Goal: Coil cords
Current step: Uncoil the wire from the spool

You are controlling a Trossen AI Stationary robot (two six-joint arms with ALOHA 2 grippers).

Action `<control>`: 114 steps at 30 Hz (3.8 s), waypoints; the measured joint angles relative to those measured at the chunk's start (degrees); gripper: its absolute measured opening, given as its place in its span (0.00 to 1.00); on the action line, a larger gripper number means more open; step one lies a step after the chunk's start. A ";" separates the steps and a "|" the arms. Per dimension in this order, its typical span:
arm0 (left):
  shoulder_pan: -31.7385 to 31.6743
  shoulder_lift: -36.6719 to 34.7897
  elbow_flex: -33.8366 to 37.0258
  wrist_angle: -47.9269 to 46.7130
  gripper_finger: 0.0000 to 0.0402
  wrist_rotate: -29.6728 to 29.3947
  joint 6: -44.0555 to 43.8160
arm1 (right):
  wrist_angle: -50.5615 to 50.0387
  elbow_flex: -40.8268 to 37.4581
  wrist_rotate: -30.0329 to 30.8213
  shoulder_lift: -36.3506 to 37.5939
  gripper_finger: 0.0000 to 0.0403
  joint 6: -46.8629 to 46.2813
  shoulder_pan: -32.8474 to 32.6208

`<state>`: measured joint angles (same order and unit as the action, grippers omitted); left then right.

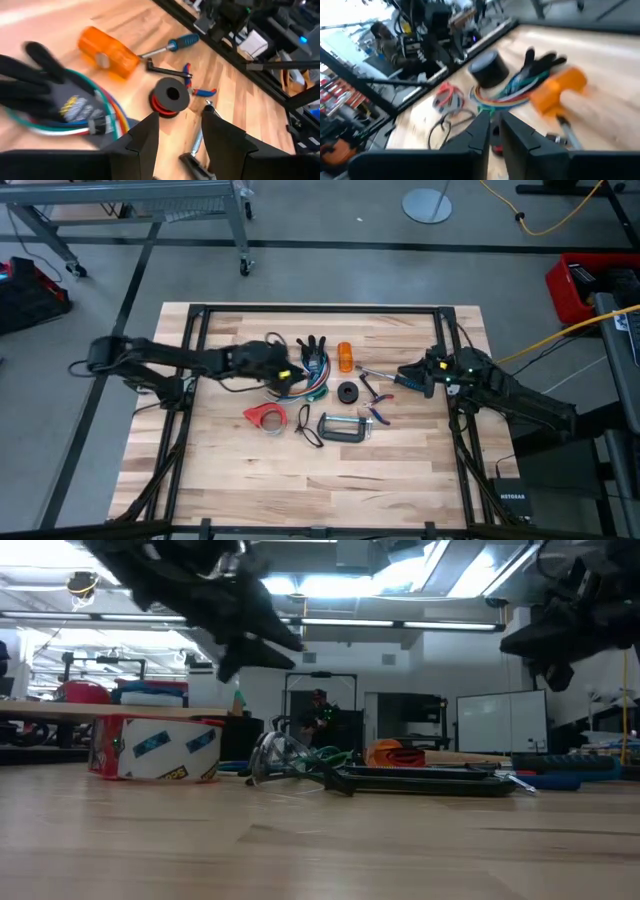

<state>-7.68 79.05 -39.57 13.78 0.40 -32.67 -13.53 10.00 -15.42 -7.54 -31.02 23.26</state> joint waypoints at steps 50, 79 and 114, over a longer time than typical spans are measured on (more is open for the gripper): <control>1.33 40.56 -32.61 -7.15 0.34 7.65 -10.99 | 17.11 0.00 -2.26 -30.70 0.42 -0.18 -0.04; -0.75 25.33 -33.48 -17.56 0.00 6.66 7.56 | 17.33 0.00 -2.26 -30.70 0.42 -0.20 -0.04; 1.97 6.23 -33.46 -41.42 0.00 14.43 42.67 | 43.97 10.12 -2.85 -52.00 0.42 17.93 -11.17</control>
<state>-5.72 85.27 -73.03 -27.64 14.84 10.00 30.44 20.12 -18.27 -59.54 -13.10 12.09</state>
